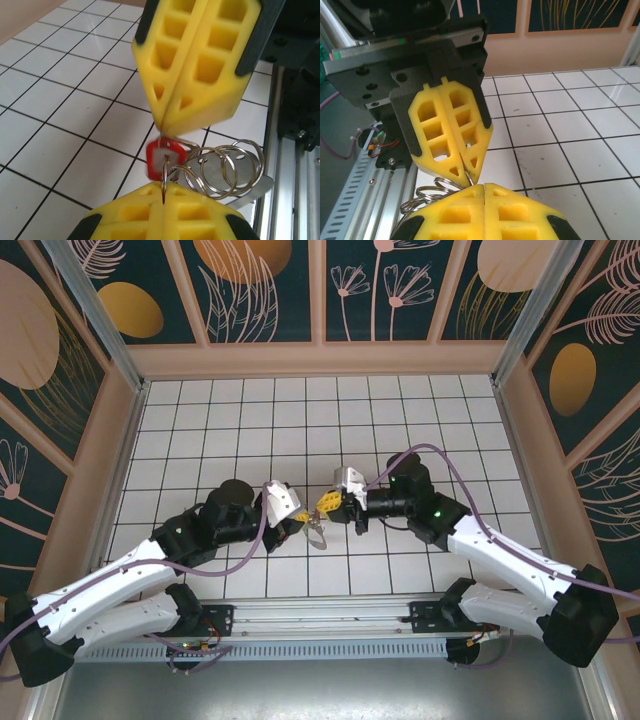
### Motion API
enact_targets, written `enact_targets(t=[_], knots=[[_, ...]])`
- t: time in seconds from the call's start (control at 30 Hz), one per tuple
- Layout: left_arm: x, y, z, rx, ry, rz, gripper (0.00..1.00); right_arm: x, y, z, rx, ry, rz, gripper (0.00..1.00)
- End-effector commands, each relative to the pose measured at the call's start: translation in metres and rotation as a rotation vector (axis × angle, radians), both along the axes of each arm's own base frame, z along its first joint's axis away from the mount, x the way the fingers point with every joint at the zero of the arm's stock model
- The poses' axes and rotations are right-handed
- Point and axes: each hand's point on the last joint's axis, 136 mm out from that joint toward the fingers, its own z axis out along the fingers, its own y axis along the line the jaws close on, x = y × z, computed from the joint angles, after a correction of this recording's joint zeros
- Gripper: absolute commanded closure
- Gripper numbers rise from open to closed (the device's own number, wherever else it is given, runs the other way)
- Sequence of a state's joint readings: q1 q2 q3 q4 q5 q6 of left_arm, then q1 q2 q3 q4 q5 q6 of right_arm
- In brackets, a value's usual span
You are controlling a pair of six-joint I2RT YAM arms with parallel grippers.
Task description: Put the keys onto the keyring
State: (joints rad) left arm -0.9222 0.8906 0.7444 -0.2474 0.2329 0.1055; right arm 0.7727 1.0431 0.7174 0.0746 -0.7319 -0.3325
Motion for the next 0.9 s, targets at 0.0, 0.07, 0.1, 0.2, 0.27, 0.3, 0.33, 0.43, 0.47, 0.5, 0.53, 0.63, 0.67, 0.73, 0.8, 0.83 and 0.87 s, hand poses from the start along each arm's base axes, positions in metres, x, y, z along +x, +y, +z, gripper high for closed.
enact_targets(t=[0.0,0.07,0.1,0.2,0.27,0.3,0.33,0.43,0.47,0.5,0.53,0.63,0.67,0.73,0.8,0.83,0.87], knots=[[-0.003,-0.007,0.021,-0.045,-0.035,-0.046,1.00,-0.008,0.000,0.012,0.009,0.000,0.029,1.00],[-0.002,-0.006,0.020,-0.039,-0.040,-0.042,1.00,-0.008,0.000,0.012,0.004,-0.001,0.028,1.00],[-0.002,-0.006,0.021,-0.039,-0.044,-0.041,1.00,-0.008,0.001,0.012,0.000,-0.003,0.026,1.00],[-0.001,-0.006,0.020,-0.036,-0.044,-0.042,1.00,-0.008,0.001,0.012,0.000,-0.009,0.024,1.00],[-0.001,-0.007,0.020,-0.035,-0.045,-0.044,1.00,-0.009,0.002,0.013,0.004,-0.014,0.026,1.00],[-0.001,-0.007,0.019,-0.033,-0.044,-0.044,1.00,-0.008,0.002,0.014,0.008,-0.017,0.023,1.00],[-0.001,-0.007,0.018,-0.031,-0.043,-0.044,1.00,-0.008,0.002,0.016,0.013,-0.021,0.019,1.00],[-0.001,-0.007,0.018,-0.029,-0.044,-0.044,1.00,-0.008,0.001,0.021,0.035,-0.035,0.014,1.00],[0.000,-0.007,0.017,-0.026,-0.043,-0.042,1.00,-0.009,0.001,0.022,0.041,-0.038,0.013,1.00],[0.000,-0.007,0.017,-0.025,-0.043,-0.041,1.00,-0.009,0.000,0.023,0.045,-0.039,0.012,1.00],[0.000,-0.007,0.017,-0.027,-0.041,-0.041,1.00,-0.009,0.000,0.022,0.044,-0.038,0.010,1.00],[-0.001,-0.006,0.018,-0.025,-0.041,-0.040,1.00,-0.008,-0.001,0.020,0.033,-0.034,0.006,1.00],[-0.001,-0.005,0.017,-0.024,-0.041,-0.039,1.00,-0.009,-0.001,0.019,0.032,-0.033,0.006,1.00],[-0.001,-0.005,0.018,-0.024,-0.042,-0.038,1.00,-0.009,-0.001,0.020,0.032,-0.032,0.009,1.00],[-0.001,-0.005,0.019,-0.023,-0.046,-0.038,1.00,-0.009,0.000,0.020,0.032,-0.026,0.015,1.00],[-0.001,-0.005,0.018,-0.023,-0.046,-0.039,1.00,-0.010,0.000,0.020,0.031,-0.025,0.020,1.00],[-0.002,-0.005,0.019,-0.024,-0.045,-0.043,1.00,-0.010,0.000,0.020,0.031,-0.024,0.023,1.00]])
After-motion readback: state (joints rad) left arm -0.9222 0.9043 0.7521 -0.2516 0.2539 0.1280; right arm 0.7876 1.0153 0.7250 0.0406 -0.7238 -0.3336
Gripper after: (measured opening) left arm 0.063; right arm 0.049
